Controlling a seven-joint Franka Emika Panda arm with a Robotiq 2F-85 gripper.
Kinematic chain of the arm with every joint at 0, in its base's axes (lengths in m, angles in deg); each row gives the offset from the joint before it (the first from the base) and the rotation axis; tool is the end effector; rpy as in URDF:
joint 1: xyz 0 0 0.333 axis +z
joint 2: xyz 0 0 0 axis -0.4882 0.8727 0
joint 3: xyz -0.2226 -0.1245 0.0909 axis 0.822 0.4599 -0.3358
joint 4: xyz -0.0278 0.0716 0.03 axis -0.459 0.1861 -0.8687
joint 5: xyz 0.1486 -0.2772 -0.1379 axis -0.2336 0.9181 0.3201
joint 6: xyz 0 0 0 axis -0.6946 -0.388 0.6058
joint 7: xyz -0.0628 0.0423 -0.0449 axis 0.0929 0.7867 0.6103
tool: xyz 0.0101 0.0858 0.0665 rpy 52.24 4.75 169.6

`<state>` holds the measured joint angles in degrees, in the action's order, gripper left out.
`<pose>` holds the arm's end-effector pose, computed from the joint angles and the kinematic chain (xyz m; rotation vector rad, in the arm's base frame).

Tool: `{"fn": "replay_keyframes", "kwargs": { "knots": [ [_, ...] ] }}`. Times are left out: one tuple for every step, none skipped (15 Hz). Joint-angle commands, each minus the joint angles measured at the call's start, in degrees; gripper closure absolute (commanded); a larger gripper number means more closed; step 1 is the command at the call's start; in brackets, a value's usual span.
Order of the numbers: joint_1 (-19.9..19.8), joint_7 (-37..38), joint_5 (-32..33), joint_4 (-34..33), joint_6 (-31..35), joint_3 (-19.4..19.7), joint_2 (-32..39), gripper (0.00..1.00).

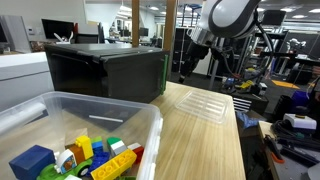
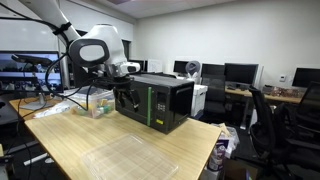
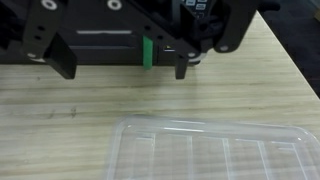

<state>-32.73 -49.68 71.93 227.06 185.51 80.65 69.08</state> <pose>0.4385 -0.1344 0.3096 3.0515 -0.0795 0.4285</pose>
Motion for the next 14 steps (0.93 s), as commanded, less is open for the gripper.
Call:
{"fn": "replay_keyframes", "kwargs": {
  "knots": [
    [-1.47, -2.2, -2.88, -3.26, 1.32, -2.32, 3.96, 0.0],
    [-1.65, -2.02, -2.92, -3.95, 1.41, -2.75, 4.71, 0.0],
    [-1.81, -1.88, -2.89, -4.74, 1.33, -3.19, 5.46, 0.0],
    [-1.99, -1.87, -2.96, -5.48, 1.37, -3.55, 6.27, 0.0],
    [-2.25, -1.71, -3.01, -6.38, 1.22, -3.89, 7.07, 0.0],
    [-2.66, -1.71, -3.23, -7.26, 1.05, -4.33, 7.87, 0.0],
    [-3.1, -1.57, -3.32, -8.2, 0.9, -4.68, 8.67, 0.0],
    [-3.53, -1.48, -3.54, -8.88, 0.79, -4.93, 9.22, 0.0],
    [-4.04, -1.36, -3.77, -9.64, 0.68, -5.22, 9.79, 0.0],
    [-4.46, -1.18, -3.72, -10.25, 0.73, -5.46, 10.29, 0.0],
    [-4.74, -0.78, -3.24, -10.74, 0.89, -5.53, 10.72, 0.0],
    [-5.0, -0.44, -2.77, -11.09, 1.11, -5.61, 11.06, 0.0],
    [-5.32, -0.64, -3.07, -11.22, 1.27, -5.93, 11.13, 0.0],
    [-5.55, -0.62, -3.08, -11.45, 1.3, -6.1, 11.32, 0.0]
  ]
}}
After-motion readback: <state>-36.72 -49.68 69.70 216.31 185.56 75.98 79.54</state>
